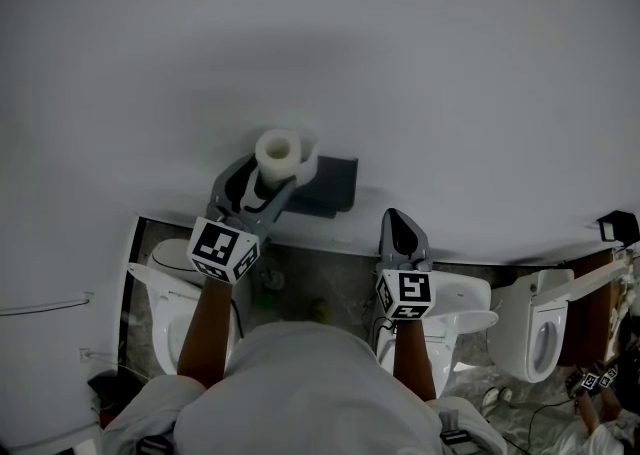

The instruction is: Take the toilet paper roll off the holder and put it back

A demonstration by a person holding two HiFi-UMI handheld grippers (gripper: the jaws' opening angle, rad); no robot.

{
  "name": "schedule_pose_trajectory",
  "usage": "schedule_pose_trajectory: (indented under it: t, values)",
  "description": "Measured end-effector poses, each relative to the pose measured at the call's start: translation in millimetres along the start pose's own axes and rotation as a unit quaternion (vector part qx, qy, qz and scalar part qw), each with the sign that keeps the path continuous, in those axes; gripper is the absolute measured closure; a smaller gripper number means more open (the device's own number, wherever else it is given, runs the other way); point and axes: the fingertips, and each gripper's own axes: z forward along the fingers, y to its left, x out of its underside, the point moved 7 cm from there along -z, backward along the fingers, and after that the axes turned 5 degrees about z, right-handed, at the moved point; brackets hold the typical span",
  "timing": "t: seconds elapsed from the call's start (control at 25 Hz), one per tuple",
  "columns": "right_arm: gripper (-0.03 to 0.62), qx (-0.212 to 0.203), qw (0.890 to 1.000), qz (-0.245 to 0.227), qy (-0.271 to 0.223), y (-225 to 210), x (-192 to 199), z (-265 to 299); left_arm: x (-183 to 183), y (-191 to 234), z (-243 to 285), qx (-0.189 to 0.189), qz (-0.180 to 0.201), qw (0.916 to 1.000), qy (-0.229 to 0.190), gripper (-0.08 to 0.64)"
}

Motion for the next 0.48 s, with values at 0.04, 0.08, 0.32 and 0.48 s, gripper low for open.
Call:
schedule_pose_trajectory:
  t: [0.04, 0.08, 0.32, 0.48]
  values:
    - [0.591, 0.000, 1.000, 0.001, 0.000, -1, 0, 1, 0, 0, 1, 0.000, 0.000, 1.0000, 0.000, 0.270]
    - [0.591, 0.001, 1.000, 0.001, 0.000, -2, 0, 1, 0, 0, 3, 0.000, 0.000, 1.0000, 0.000, 0.268]
    - [0.591, 0.001, 1.000, 0.000, 0.002, -8, 1, 3, 2, 1, 9, -0.001, -0.001, 1.0000, 0.000, 0.250]
    - [0.591, 0.001, 1.000, -0.001, 0.004, -11, 1, 3, 2, 1, 14, -0.002, -0.002, 1.0000, 0.001, 0.245]
